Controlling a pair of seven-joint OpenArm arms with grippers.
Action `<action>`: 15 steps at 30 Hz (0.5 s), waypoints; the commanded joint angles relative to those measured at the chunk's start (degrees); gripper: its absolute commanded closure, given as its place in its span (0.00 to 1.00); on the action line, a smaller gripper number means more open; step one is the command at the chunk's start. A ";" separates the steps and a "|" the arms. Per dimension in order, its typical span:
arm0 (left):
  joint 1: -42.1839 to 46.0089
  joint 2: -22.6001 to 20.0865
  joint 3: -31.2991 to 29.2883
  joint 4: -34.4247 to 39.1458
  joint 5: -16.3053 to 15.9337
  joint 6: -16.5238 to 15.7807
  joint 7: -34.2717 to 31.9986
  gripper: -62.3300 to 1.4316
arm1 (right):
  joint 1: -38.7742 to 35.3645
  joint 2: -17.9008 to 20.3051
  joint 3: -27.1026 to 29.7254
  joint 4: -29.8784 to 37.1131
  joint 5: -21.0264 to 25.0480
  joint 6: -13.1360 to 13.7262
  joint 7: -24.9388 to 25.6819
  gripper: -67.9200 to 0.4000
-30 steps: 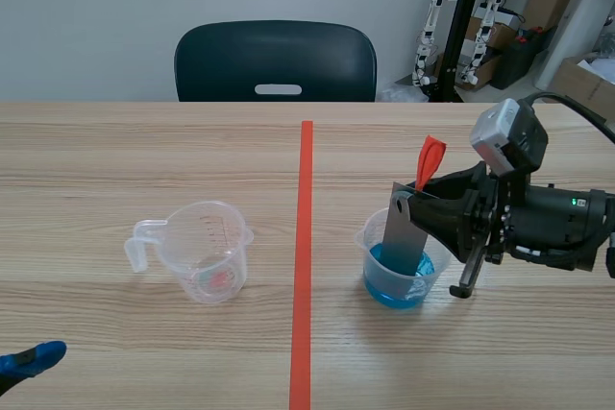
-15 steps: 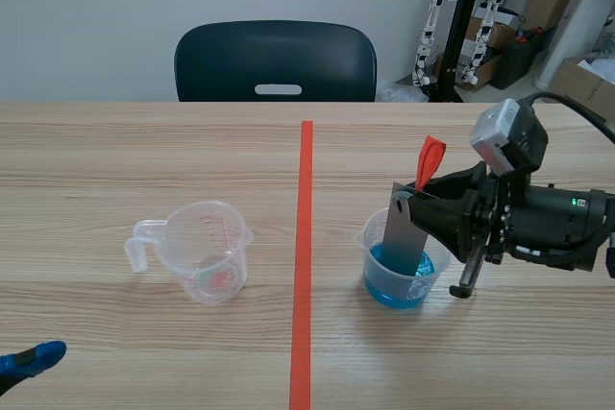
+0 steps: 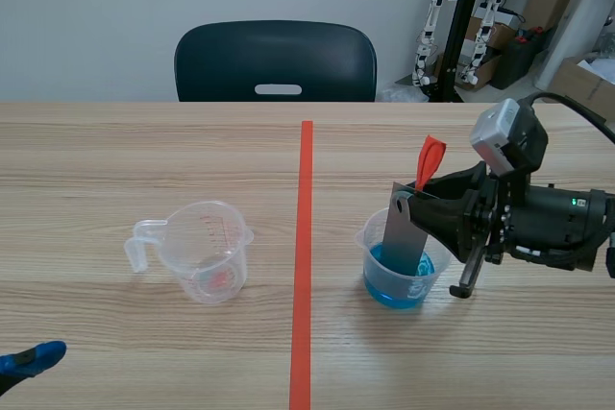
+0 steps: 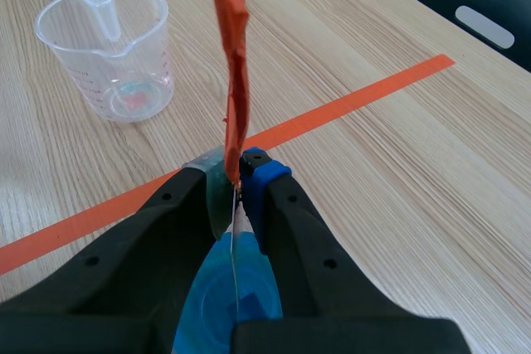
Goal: Do the redox reaction experiment. lower the plate into the blue solution
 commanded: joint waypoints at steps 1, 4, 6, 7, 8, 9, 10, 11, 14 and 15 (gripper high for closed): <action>0.46 0.26 0.00 0.35 -0.52 -0.15 -2.62 0.02 | 0.17 0.28 0.04 -0.02 -1.18 0.17 -1.77 0.99; 0.46 0.26 0.00 0.35 -0.52 -0.15 -2.62 0.02 | 0.17 0.28 0.04 -0.02 -1.18 0.17 -1.77 0.99; 0.46 0.26 0.00 0.35 -0.52 -0.15 -2.62 0.02 | 0.17 0.28 0.04 -0.02 -1.18 0.17 -1.81 0.99; 0.46 0.26 0.00 0.35 -0.52 -0.15 -2.62 0.02 | 0.17 0.28 0.04 -0.02 -1.18 0.20 -2.01 0.99; 0.46 0.26 0.00 0.35 -0.52 -0.15 -2.62 0.02 | 0.17 0.28 0.04 -0.02 -1.18 0.20 -2.08 0.99; 0.46 0.26 0.00 0.35 -0.52 -0.15 -2.62 0.02 | 0.15 0.28 0.04 -0.02 -1.18 0.20 -2.23 0.99; 0.46 0.26 0.00 0.35 -0.52 -0.15 -2.62 0.02 | 0.15 0.28 0.04 -0.02 -1.18 0.20 -2.38 0.99; 0.46 0.26 0.00 0.35 -0.52 -0.15 -2.62 0.02 | 0.15 0.28 0.04 -0.02 -1.18 0.20 -2.40 0.99; 0.46 0.26 0.00 0.35 -0.52 -0.15 -2.62 0.02 | 0.15 0.28 0.04 -0.02 -1.18 0.20 -2.40 0.99; 0.46 0.26 0.00 0.35 -0.52 -0.15 -2.62 0.02 | 0.15 0.28 0.04 -0.02 -1.18 0.20 -2.40 0.99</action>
